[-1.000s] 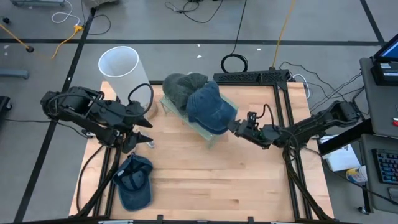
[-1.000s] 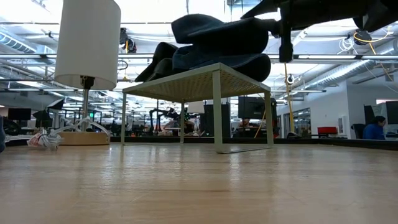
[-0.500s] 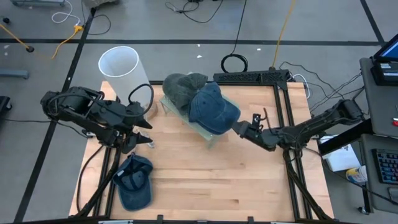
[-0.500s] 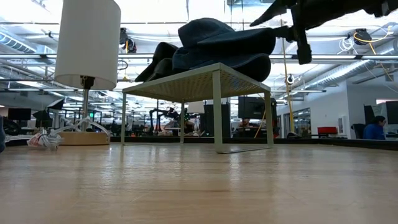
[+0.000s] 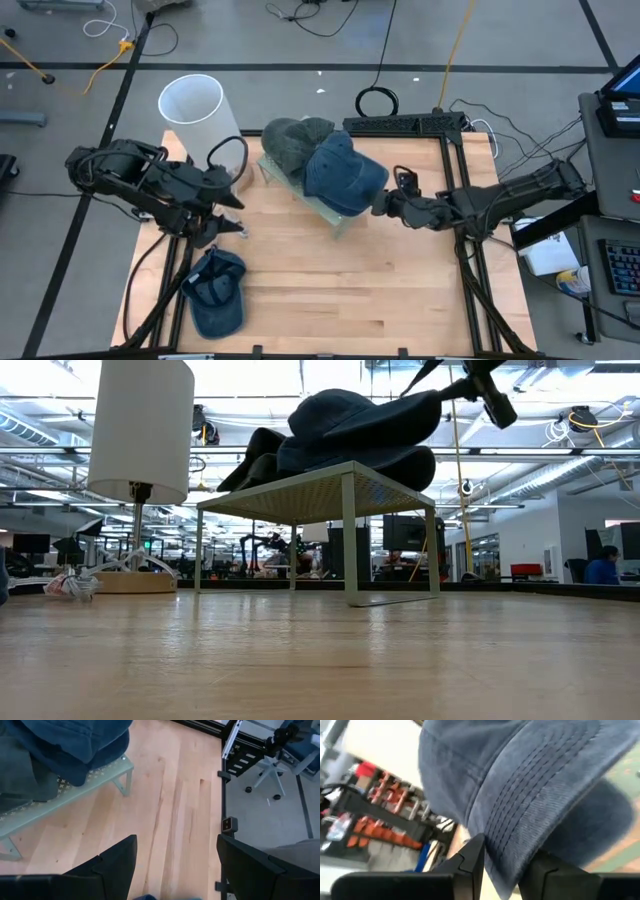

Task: Pick & Place hat
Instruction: Stack the right blue cap on top of the blue cap on the shelf

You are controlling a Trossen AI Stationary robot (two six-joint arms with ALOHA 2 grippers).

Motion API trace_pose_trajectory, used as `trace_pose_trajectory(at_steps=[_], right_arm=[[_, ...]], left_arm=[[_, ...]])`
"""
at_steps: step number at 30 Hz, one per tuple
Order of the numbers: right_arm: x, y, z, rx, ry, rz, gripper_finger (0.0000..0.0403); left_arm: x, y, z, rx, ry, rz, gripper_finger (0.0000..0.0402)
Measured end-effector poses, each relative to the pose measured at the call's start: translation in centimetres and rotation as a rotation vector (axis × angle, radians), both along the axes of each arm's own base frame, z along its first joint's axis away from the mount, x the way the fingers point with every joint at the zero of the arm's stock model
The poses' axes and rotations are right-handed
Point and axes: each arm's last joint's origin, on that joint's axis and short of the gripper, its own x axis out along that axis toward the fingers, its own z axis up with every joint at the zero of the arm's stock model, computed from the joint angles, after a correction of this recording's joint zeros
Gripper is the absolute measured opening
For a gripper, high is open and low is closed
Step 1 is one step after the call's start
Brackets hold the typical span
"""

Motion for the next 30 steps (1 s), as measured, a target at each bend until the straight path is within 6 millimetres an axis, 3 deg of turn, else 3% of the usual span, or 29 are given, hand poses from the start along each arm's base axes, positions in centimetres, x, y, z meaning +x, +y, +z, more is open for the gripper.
trace_pose_trajectory(at_steps=[7, 21, 30], right_arm=[[0.8, -0.3, -0.5, 0.036, 0.041, 0.088, 0.0097], [1.1, -0.3, -0.9, 0.058, 0.043, 0.070, 0.0229], [0.7, -0.6, -1.4, 0.079, 0.061, -0.031, 0.0256]], left_arm=[[-0.4, 0.1, -0.4, 0.012, 0.059, -0.009, 0.0274], [-0.9, 0.1, -0.9, 0.011, 0.137, -0.034, 0.0274], [-1.2, 0.2, -1.1, 0.004, 0.176, -0.049, 0.0274]])
